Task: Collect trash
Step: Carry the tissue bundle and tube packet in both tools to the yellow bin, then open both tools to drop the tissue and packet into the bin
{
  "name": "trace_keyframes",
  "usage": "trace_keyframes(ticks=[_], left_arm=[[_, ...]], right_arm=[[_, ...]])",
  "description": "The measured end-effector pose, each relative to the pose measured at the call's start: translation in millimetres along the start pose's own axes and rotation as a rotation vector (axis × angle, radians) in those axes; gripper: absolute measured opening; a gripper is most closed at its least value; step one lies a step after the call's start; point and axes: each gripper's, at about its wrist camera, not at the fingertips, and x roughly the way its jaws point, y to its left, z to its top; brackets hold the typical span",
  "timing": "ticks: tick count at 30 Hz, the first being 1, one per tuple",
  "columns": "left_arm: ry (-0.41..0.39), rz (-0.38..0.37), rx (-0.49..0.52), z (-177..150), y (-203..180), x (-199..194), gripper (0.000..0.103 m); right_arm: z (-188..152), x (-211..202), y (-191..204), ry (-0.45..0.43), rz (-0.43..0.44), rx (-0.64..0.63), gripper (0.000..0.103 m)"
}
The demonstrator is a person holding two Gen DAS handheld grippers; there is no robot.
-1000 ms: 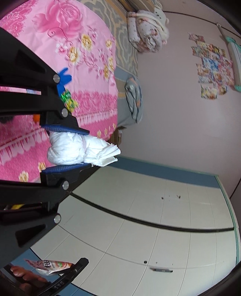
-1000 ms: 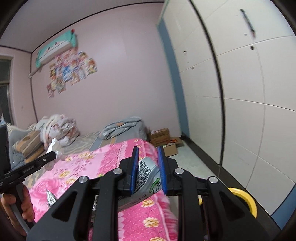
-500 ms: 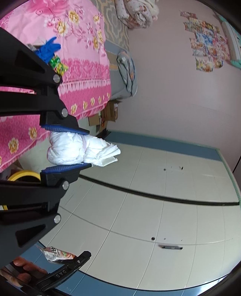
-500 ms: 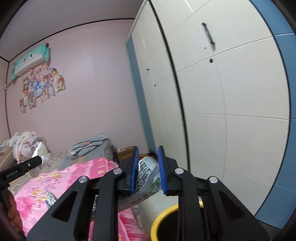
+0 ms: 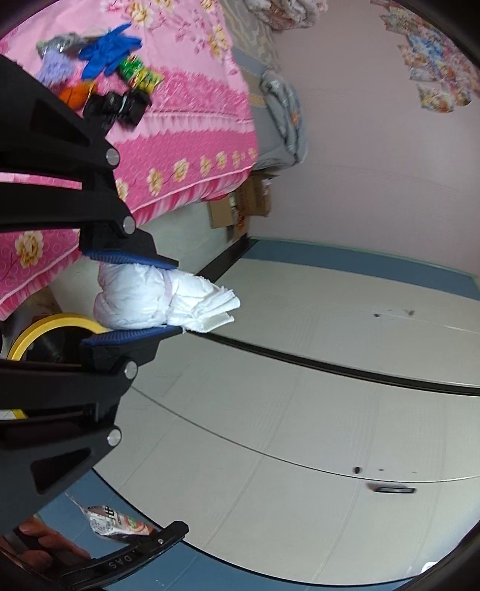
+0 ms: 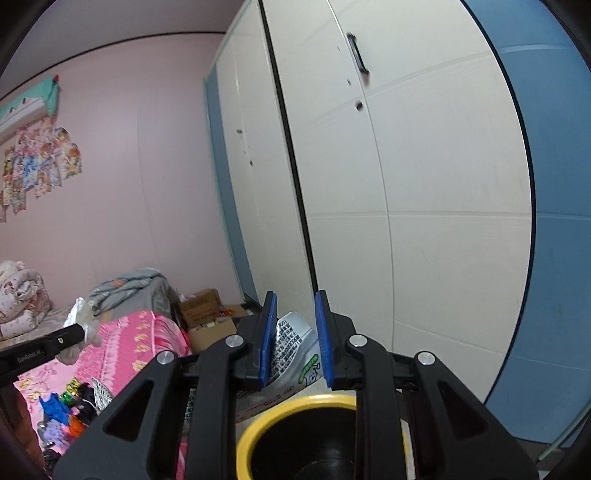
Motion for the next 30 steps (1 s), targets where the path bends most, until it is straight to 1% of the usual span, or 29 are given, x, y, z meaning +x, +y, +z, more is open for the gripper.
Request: trace_keyframes(ticks=[5,10,15,19,23,25,27,30], left_arm=[[0.071,-0.023,0.016,-17,-14,44,0.027],[0.161,-0.047,0.035,-40,-30,96,0.027],[0.235,-0.071,0.061,-61,-45,133,0.028],[0.282,-0.073,0.077,-75,-54,160,0.028],[0.324,-0.076,0.079,-90,-63,178,0.028],[0.348,-0.083,0.083,-98,-70,187,0.028],[0.361,-0.09,0.09,-104,-74,193,0.028],[0.36,-0.101,0.087,-105,-77,197,0.029]], right_arm=[[-23,22,-14,0.044,-0.048,-0.003,0.02],[-55,50,-32,0.118,-0.09,-0.004,0.02],[-86,75,-44,0.188,-0.124,-0.004,0.02],[-109,95,-55,0.239,-0.151,-0.001,0.02],[-134,109,-66,0.261,-0.196,-0.001,0.02],[-148,115,-74,0.286,-0.215,0.017,0.02],[-158,120,-79,0.306,-0.223,0.034,0.02],[-165,122,-81,0.305,-0.226,0.032,0.02]])
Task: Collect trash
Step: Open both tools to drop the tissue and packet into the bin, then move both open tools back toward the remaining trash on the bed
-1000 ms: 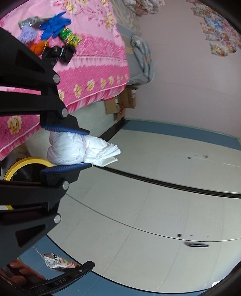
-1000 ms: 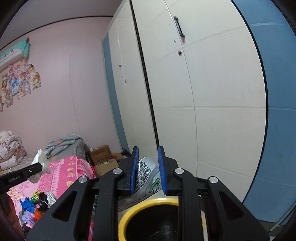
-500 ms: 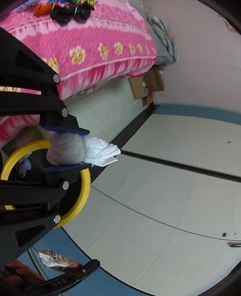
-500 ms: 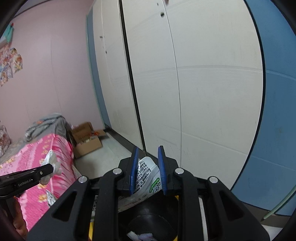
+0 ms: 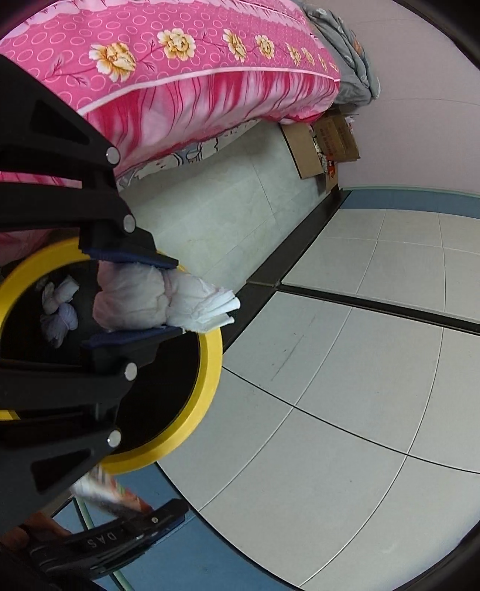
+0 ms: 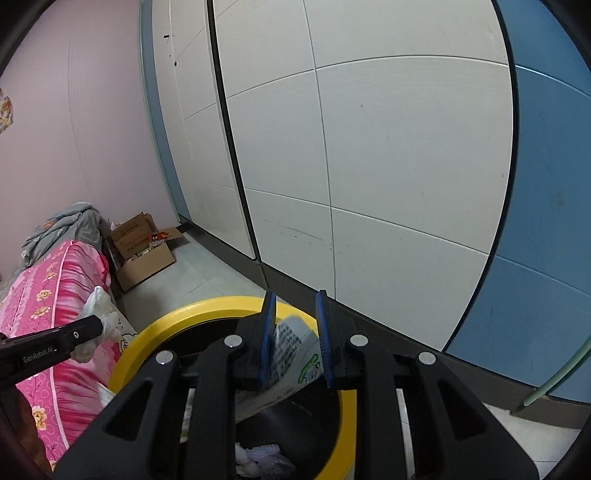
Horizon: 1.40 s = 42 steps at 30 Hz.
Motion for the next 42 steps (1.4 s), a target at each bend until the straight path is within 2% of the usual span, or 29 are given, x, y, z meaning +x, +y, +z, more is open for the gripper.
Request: trace_keyframes(ticks=[4,5,7,9,11,16,21,27,32,42], left_arm=[[-0.023,-0.005,-0.01,4,1,-6,0.035],[-0.03,-0.003,-0.012,6,2,-7,0.039],[-0.044,0.003,-0.016,7,2,-12,0.047],[-0.048,0.002,-0.026,8,4,-16,0.053],[-0.056,0.005,-0.041,9,7,-20,0.065],[-0.103,0.038,-0.075,13,21,-45,0.076],[-0.163,0.075,-0.092,13,39,-85,0.079],[-0.248,0.134,-0.111,6,65,-144,0.082],[-0.303,0.177,-0.139,-7,91,-193,0.083],[-0.382,0.276,-0.192,-54,142,-282,0.086]], right_arm=[[1,0,4,-0.023,0.003,0.001,0.023],[1,-1,3,-0.029,0.004,0.003,0.033],[1,-4,2,-0.041,0.014,0.024,0.042],[2,-7,2,-0.048,0.015,0.027,0.043],[5,-12,2,-0.049,0.019,0.028,0.044],[17,-27,5,-0.059,0.049,0.035,0.044],[28,-45,19,-0.067,0.111,0.018,0.046],[40,-77,49,-0.092,0.21,-0.027,0.057],[51,-102,80,-0.081,0.334,-0.072,0.064],[65,-139,164,-0.026,0.547,-0.167,0.078]])
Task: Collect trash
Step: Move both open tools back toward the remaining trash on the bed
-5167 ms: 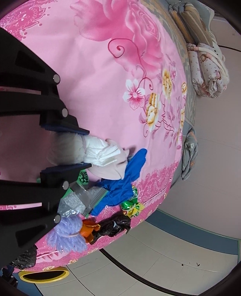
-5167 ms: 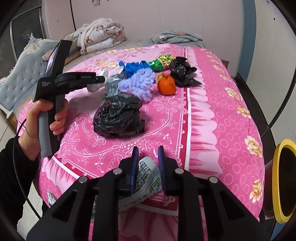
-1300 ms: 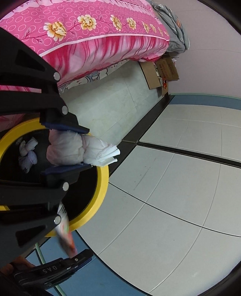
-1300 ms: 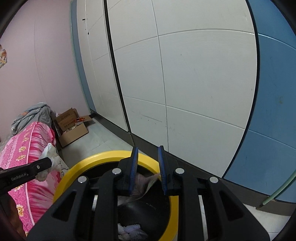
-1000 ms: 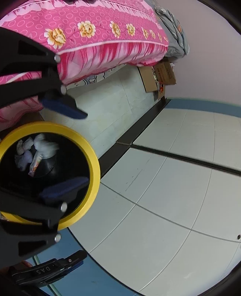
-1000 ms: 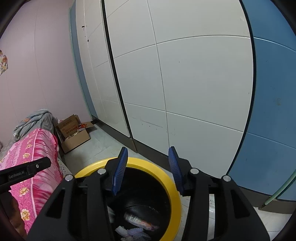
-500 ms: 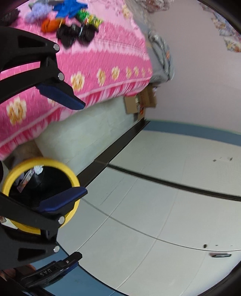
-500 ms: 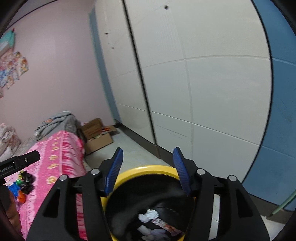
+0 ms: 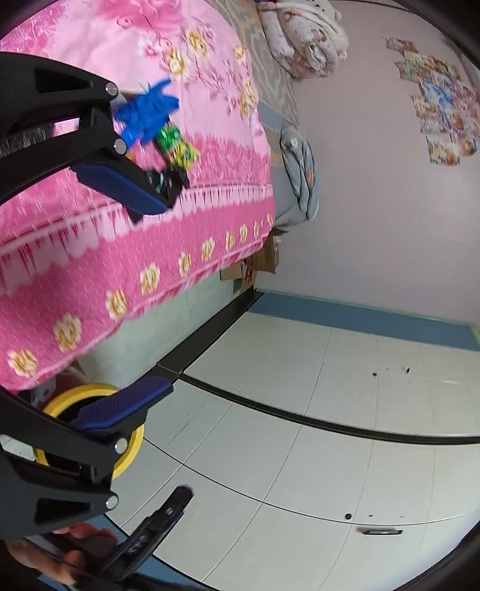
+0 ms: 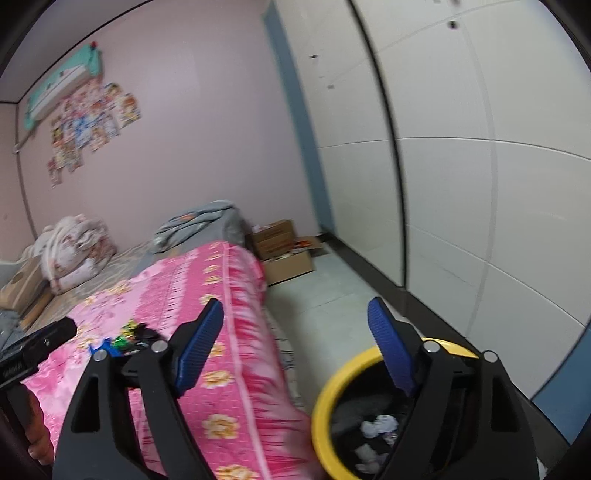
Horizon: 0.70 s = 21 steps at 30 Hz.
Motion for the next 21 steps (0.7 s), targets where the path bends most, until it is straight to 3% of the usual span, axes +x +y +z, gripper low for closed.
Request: trace_keyframes(ticks=[5,10,21], left_arm=[[-0.007,0.059,-0.015,-11,40,-31,0.087],[0.011,0.107,-0.034,-27,71,-46,0.087],[0.113,0.158,-0.118,-72,133,-37,0.087]], right_arm=[[7,8,46,0.003,0.06,-0.075,0.084],[11,36,95,0.074,0.164,-0.122,0.085],[0,105,178,0.186,0.265,-0.216,0.087]])
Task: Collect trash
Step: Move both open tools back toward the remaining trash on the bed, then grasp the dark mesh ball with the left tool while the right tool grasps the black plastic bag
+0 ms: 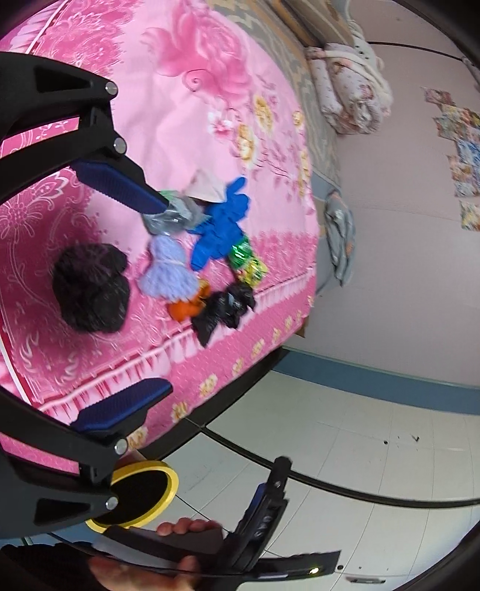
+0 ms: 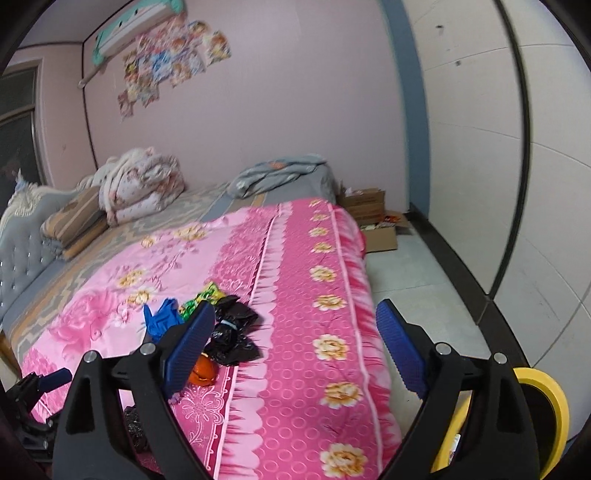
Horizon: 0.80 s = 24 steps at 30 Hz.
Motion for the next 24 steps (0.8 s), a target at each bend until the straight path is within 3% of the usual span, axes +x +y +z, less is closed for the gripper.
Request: trace_keyframes(ticks=[1,11,24], left_arm=[[0.006,0.0,-0.005,-3,2,3,0.087],[0.058,-0.018,-0.029,-22,13,34,0.087],[0.123,-0.044,-0.09,-40,29,69,0.087]], right_arm=[[-2,6,2,0.015,0.015,-0.008,0.091],[-18,95,40,0.157,0.12,-0.096,0.091],[-40,182,76,0.299,0.16,-0.136,0.091]])
